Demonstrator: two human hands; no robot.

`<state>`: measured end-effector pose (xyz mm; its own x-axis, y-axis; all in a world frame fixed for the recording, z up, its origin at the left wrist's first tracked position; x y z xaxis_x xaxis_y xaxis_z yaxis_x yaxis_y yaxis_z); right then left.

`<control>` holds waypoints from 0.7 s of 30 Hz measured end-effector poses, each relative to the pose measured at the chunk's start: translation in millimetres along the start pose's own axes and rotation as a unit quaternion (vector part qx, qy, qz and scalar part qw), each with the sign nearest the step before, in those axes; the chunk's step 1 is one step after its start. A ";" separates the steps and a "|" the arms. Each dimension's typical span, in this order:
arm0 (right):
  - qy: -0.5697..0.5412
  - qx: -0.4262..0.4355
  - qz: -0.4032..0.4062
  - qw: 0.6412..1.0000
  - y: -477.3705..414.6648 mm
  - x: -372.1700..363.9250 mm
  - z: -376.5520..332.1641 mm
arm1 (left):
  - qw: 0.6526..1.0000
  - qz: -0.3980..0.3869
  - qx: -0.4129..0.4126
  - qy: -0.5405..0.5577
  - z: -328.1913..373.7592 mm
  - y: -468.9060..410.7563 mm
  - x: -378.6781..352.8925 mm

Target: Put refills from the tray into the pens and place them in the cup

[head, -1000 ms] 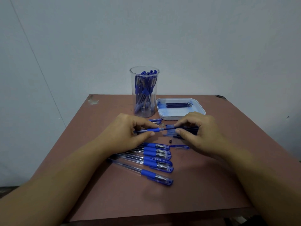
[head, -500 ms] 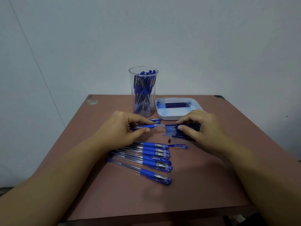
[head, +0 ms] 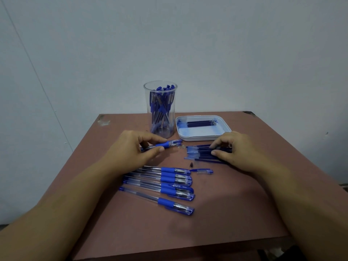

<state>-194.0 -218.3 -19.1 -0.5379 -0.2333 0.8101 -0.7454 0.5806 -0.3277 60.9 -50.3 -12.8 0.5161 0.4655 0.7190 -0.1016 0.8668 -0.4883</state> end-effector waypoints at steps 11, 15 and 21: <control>-0.067 0.002 0.024 0.997 -27.6 6.7 -14.6 | 1.000 0.008 0.018 0.004 -3.7 0.0 1.1; -0.054 -0.033 -0.021 0.998 -62.3 9.4 -10.3 | 1.000 0.005 0.021 -0.001 -3.7 -0.4 1.4; -0.025 -0.074 -0.079 0.994 -113.4 1.4 7.9 | 0.999 0.008 0.032 0.014 -6.1 -0.3 2.6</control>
<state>-113.4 -290.6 15.4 -0.4404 -0.3662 0.8197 -0.7581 0.6408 -0.1211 67.5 -50.5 -13.8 0.5373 0.4742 0.6975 -0.1627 0.8697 -0.4659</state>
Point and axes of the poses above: each hand's wrist, its own y-axis away from the middle knuckle, its own x-axis out of the back of the hand, z = x × y, the point moved 1 cm from there along -y, towards the middle knuckle, and after that the axes turned 3 degrees about -y, right-handed, at the moved point
